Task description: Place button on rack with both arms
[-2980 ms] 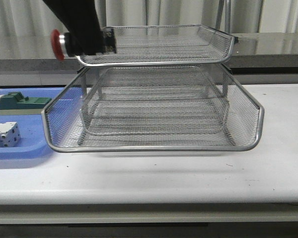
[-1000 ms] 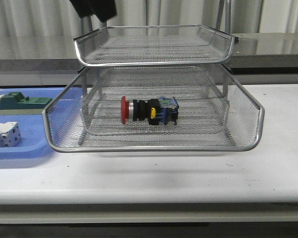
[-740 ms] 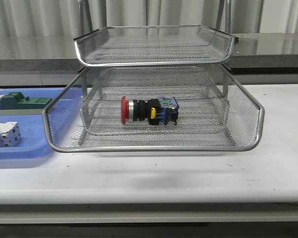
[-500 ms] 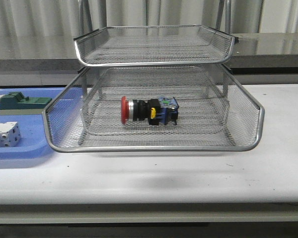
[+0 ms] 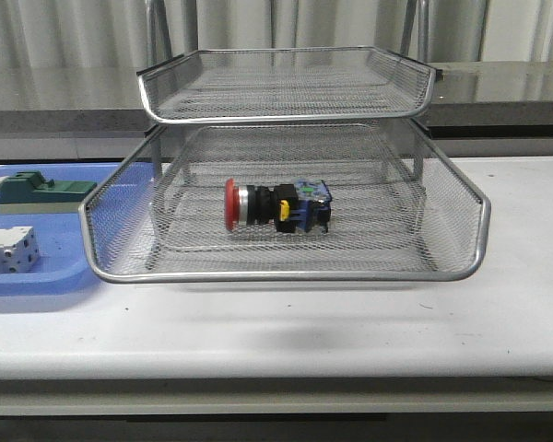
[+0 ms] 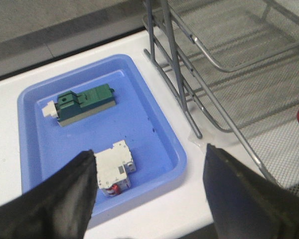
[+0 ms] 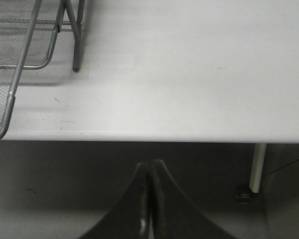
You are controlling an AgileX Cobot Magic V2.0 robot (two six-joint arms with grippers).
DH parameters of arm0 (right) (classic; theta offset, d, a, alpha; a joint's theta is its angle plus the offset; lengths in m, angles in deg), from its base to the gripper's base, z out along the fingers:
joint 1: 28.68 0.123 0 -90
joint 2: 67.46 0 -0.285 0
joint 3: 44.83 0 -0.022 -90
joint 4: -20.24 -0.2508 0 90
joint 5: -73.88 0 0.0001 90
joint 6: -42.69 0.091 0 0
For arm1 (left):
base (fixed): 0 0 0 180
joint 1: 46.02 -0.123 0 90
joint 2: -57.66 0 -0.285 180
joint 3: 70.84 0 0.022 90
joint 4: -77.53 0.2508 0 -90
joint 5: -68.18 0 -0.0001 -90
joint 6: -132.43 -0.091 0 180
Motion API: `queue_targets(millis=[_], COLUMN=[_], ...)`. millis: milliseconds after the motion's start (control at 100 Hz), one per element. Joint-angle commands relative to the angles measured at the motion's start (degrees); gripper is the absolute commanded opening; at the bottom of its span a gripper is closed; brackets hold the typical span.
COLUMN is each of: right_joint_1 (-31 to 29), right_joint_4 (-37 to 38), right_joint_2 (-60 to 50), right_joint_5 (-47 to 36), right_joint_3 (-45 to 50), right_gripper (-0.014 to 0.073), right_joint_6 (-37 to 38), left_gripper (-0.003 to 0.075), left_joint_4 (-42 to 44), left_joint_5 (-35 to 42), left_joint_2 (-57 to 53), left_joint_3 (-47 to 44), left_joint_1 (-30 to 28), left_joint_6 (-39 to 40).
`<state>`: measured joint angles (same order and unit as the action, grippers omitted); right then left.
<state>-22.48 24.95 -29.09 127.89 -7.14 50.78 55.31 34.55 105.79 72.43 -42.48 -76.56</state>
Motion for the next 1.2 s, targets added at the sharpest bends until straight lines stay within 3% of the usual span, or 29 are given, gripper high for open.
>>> queue_targets(millis=[0,270,530,920,1010,1190], right_joint_1=[0.0,0.0,0.0,0.0,0.0,0.0], right_joint_4=[0.8,0.8,0.8,0.8,0.8,0.8], right_joint_2=[0.1,0.1,0.1,0.1,0.1,0.1], right_joint_5=[-3.3,-3.3,-3.3,-3.3,-3.3,-3.3], right_joint_3=[-2.0,-2.0,-2.0,-2.0,-2.0,-2.0], right_gripper=[-0.0068,-0.0068,-0.0068,-0.0068,-0.0068,-0.0068], right_joint_6=[-0.2,-0.2,-0.2,-0.2,-0.2,-0.2], left_gripper=[0.0440,0.0440,0.0440,0.0433,0.0365,0.0116], left_joint_4=[-3.4,-7.0,-7.8,-9.0,-9.0,-9.0], left_joint_5=[9.9,22.7,35.8,36.3,36.3,36.3], left_joint_2=[-5.5,-18.9,-21.7,-21.7,-21.7,-21.7], left_joint_3=[-3.6,-16.6,-24.4,-24.8,-24.8,-24.8], left_joint_1=[-0.2,-0.2,-0.2,-0.2,-0.2,-0.2], left_joint_6=[0.5,0.5,0.5,0.5,0.5,0.5])
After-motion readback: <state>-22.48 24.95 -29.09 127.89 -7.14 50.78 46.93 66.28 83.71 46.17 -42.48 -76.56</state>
